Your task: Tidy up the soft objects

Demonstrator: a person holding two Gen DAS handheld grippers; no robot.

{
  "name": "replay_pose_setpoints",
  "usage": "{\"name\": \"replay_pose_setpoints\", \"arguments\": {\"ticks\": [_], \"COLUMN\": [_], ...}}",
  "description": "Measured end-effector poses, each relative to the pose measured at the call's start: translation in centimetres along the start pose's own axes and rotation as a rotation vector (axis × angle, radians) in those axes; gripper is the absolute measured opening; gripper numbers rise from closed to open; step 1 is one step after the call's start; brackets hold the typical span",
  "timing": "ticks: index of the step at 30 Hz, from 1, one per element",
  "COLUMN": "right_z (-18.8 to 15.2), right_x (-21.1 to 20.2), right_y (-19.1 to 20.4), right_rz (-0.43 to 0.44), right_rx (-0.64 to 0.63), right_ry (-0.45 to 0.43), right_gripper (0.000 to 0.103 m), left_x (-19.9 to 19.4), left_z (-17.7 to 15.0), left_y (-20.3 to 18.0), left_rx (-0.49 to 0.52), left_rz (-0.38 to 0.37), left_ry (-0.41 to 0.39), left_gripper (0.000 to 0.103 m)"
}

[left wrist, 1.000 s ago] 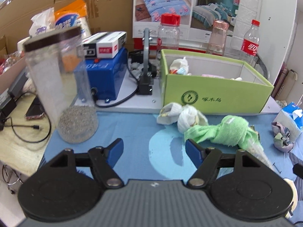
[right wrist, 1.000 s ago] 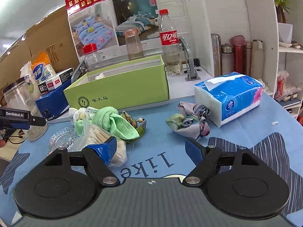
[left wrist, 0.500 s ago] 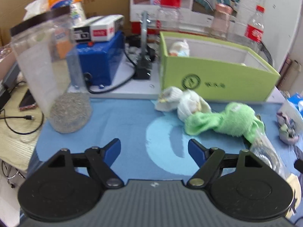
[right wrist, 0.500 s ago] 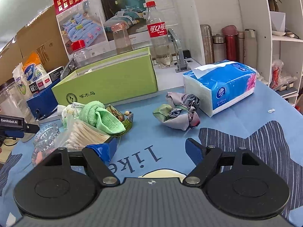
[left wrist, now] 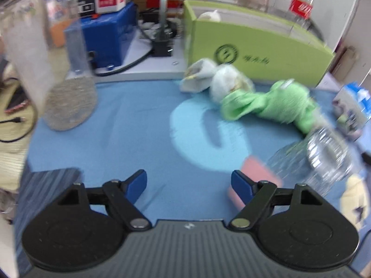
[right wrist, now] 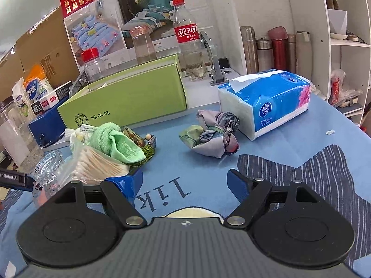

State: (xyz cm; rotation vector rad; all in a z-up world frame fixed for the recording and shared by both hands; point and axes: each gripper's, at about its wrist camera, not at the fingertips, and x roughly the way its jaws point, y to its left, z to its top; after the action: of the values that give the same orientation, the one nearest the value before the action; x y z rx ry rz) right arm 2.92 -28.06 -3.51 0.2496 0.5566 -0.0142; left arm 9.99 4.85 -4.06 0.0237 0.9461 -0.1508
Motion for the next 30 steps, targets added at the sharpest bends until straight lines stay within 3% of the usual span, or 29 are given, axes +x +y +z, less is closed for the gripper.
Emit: {"name": "replay_pose_setpoints", "arguments": {"ticks": [4,8,11,15,19,24,28,30], "right_z": [0.2,0.3,0.4,0.5,0.7,0.5,0.2,0.1], "right_x": [-0.3,-0.1,-0.4,-1.2,-1.8,-1.7,-1.8,-2.0], "right_y": [0.1,0.5,1.2,1.5,0.9,0.3,0.5,0.7], "right_rz": [-0.001,0.003,0.013,0.002,-0.013,-0.008,0.005,0.012], "right_rx": [0.005,0.01,-0.008,-0.024,-0.01,0.025,0.023,0.024], "right_ry": [-0.013,-0.012,-0.011,-0.034,-0.059,-0.064,-0.061,-0.071], "right_gripper": [0.066,0.067,0.066,0.067,0.067,0.067,0.067,0.067], "left_x": [-0.9,-2.7,-1.9,1.0,2.2,0.5,-1.6,-2.9], "left_z": [-1.9,-0.3,2.1,4.1,3.5,1.3,-0.9,-2.0], "left_y": [2.3,3.0,1.6,-0.9,-0.7,1.9,4.3,5.5], "left_rx": [-0.014,-0.077,-0.117,-0.098,-0.117,-0.137,-0.089,-0.114], "left_rz": [0.092,-0.059,-0.164,-0.154,-0.169,-0.098,0.096,0.143], "left_ry": [-0.002,-0.078,-0.061,0.0,0.046,0.012,0.003,-0.026], "left_gripper": [0.081,0.081,0.082,0.082,0.082,0.083,0.083,0.083]}}
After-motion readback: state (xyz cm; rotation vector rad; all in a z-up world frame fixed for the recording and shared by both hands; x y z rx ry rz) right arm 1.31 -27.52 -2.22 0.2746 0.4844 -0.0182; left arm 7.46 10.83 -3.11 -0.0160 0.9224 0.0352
